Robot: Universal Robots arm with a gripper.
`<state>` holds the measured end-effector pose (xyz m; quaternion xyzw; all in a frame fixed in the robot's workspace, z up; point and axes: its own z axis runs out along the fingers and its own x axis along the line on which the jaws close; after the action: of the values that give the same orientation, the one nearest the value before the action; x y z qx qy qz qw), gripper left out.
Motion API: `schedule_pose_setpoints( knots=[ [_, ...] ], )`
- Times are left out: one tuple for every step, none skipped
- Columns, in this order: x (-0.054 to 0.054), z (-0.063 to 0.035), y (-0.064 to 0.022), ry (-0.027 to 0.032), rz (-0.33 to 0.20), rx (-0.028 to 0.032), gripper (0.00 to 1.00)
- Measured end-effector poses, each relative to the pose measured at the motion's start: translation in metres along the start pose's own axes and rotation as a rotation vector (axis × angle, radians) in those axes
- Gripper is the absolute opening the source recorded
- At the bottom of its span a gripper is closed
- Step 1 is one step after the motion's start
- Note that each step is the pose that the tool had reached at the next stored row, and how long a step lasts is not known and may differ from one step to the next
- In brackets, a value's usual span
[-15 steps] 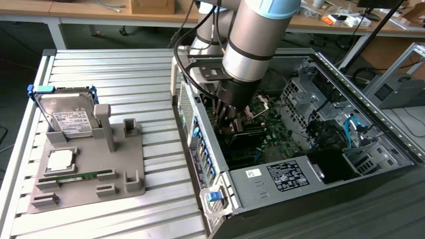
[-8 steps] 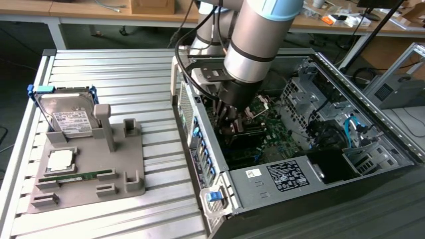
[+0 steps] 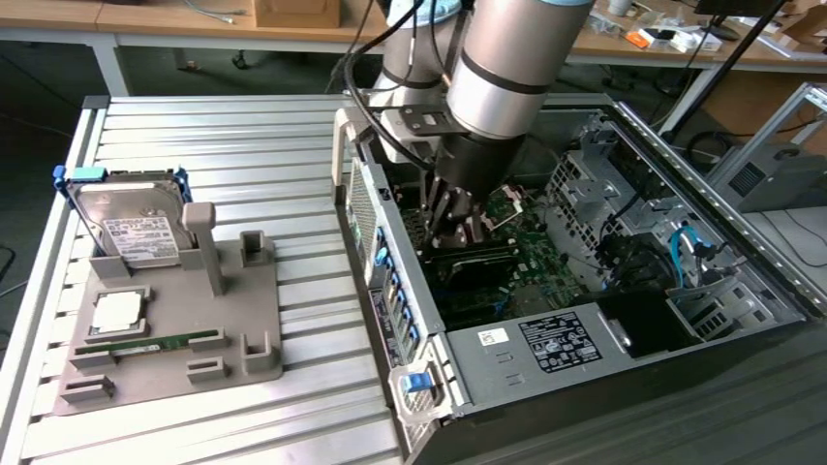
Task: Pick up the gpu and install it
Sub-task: 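Press down on the gpu until it lock into place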
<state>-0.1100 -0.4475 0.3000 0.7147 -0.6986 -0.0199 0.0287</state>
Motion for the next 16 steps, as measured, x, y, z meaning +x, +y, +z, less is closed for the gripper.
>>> schedule_pose_setpoints(
  knots=[
    [0.0,-0.0037,0.0002,-0.0001,0.0,0.0001,0.11],
    [0.0,-0.0048,0.0003,-0.0001,0.0,0.0001,0.11],
    [0.0,-0.0047,0.0001,-0.0003,0.0,0.0002,0.11],
    [0.0,-0.0047,-0.0006,-0.0004,0.0,0.0002,0.11],
    [0.0,-0.0048,-0.0021,-0.0003,0.0,-0.0008,0.11],
    [0.0,-0.0047,-0.0033,-0.0002,0.0,-0.0019,0.11],
    [0.0,-0.0047,-0.005,-0.0002,0.0,-0.0032,0.11],
    [0.0,-0.0047,-0.0071,-0.0003,0.0,-0.0045,0.11],
    [0.0,-0.0047,-0.0092,-0.0003,0.0,-0.0059,0.11],
    [0.0,-0.0048,-0.0122,-0.0003,0.0,-0.008,0.11],
    [0.0,-0.0047,-0.0154,-0.0004,0.0,-0.0104,0.11],
    [0.0,-0.0045,-0.0189,-0.0003,0.0,-0.0133,0.11],
    [-0.001,-0.0039,-0.0221,-0.0003,0.0,-0.0164,0.11],
    [-0.001,-0.0033,-0.024,-0.0006,0.0,-0.0183,0.11],
    [-0.002,-0.0028,-0.0255,-0.0006,0.0,-0.02,0.11],
    [-0.003,-0.002,-0.0266,-0.0006,0.0,-0.0218,0.11]
  ],
)
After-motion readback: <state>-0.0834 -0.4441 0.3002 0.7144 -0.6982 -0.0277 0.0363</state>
